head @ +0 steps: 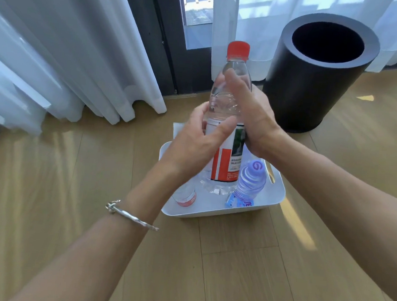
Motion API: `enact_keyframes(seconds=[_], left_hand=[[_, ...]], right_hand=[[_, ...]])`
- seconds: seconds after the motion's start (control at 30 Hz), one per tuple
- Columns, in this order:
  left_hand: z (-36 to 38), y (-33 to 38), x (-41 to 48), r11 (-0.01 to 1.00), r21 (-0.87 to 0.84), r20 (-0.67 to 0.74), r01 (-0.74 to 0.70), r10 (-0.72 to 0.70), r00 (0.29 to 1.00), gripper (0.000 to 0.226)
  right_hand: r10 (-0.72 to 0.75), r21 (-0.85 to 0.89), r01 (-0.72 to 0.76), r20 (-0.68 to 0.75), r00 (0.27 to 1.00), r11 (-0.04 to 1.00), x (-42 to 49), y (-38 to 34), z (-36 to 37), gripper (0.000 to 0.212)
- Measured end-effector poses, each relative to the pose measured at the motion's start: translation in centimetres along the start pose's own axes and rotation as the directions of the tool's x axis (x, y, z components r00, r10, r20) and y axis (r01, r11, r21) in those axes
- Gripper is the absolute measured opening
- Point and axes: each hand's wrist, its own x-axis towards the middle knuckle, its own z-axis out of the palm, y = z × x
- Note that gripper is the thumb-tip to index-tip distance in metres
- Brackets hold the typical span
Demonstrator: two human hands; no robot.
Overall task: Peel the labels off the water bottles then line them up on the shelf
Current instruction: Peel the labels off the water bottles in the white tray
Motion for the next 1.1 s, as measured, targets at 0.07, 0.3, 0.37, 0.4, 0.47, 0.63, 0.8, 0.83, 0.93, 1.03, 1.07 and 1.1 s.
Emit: enact_keyframes(seconds=[0.07, 0.3, 0.37, 0.4, 0.47, 0.63, 0.8, 0.83, 0.93, 1.03, 1.07, 1.1], left_hand=[[-0.5, -0.4, 0.2, 1.000, -0.026, -0.006, -0.004, 0.003, 1.000, 0.069], [-1.5, -0.8, -0.5, 0.999, -0.043, -0.198, 0.006, -0.014, 0.980, 0.054], [-2.2, -0.9, -0.5, 0.996, -0.092, -0.198, -0.016, -0.003, 0.980, 0.050], [-2.7, -1.0, -0.4, 0.993, -0.116, -0.185, -0.031, 0.009, 0.983, 0.052], [-3.4, -0.9, -0.3, 0.985, -0.166, -0.148, -0.051, 0.027, 0.989, 0.057], [-4.6, -0.4, -0.3, 0.949, -0.307, -0.052, -0.078, 0.065, 0.997, 0.051], [-5.5, -0.3, -0.3, 0.955, -0.290, -0.054, -0.059, 0.046, 0.997, 0.049], [-5.6, -0.3, -0.4, 0.959, -0.278, -0.058, -0.055, 0.040, 0.998, 0.050], [-5.7, -0.5, -0.5, 0.966, -0.256, -0.047, -0.043, 0.032, 0.998, 0.053], [-5.6, -0.3, -0.6, 0.973, -0.230, -0.038, -0.038, 0.030, 0.999, 0.056], [-5.7, -0.2, -0.5, 0.974, -0.224, -0.043, -0.041, 0.033, 0.999, 0.056], [-5.8, -0.1, -0.5, 0.974, -0.221, -0.054, -0.045, 0.034, 0.998, 0.055]], right_hand=[[-0.008, -0.015, 0.008, 0.000, 1.000, 1.000, -0.2, -0.1, 0.7, 0.054], [0.008, -0.077, 0.009, 0.218, 0.976, 0.997, -0.3, -0.7, 2.4, 0.099], [-0.017, -0.127, 0.053, 0.272, 0.962, 0.990, -0.1, -0.9, 2.4, 0.101], [-0.040, -0.171, 0.090, 0.277, 0.960, 0.981, -0.1, -0.9, 2.3, 0.101], [-0.054, -0.276, 0.130, 0.266, 0.962, 0.952, 0.0, -0.9, 2.0, 0.100], [0.030, -0.484, 0.179, 0.392, 0.919, 0.856, -0.3, -0.4, 0.4, 0.088], [0.039, -0.492, 0.204, 0.439, 0.897, 0.846, -0.5, -1.4, -0.5, 0.027], [0.045, -0.488, 0.205, 0.451, 0.891, 0.849, -0.5, -1.7, -0.5, 0.020], [0.069, -0.511, 0.209, 0.471, 0.879, 0.834, -0.4, -2.1, -0.5, 0.012], [0.085, -0.529, 0.192, 0.454, 0.887, 0.827, -0.5, -2.1, -0.5, 0.019], [0.094, -0.541, 0.191, 0.454, 0.886, 0.819, -0.5, -2.1, -0.6, 0.020], [0.109, -0.558, 0.190, 0.457, 0.883, 0.807, -0.5, -2.1, -0.6, 0.020]])
